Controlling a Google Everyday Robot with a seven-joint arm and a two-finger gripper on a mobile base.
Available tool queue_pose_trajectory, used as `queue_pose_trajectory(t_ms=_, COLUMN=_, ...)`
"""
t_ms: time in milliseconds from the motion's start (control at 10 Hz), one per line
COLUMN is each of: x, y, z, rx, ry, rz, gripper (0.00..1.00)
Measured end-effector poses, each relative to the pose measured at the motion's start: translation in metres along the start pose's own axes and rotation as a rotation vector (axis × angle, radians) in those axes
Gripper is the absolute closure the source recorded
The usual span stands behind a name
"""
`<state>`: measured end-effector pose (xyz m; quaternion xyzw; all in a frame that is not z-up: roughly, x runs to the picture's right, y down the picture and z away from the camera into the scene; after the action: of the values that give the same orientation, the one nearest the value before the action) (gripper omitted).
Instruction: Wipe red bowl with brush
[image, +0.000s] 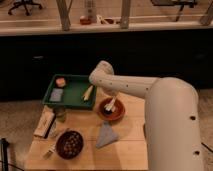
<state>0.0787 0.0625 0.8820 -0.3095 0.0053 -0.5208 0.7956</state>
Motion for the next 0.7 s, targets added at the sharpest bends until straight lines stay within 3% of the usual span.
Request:
queue_pose_trajectory(t_ms=500, x=-0.01, y=0.026, z=0.007, rx=-0.019, ry=-0.035, rz=0.013, gripper=1.0)
queue_pose_trajectory(t_ms=700, x=-0.01, y=0.024, z=0.007, rx=-0.019, ry=-0.036, rz=0.012, gripper=1.0)
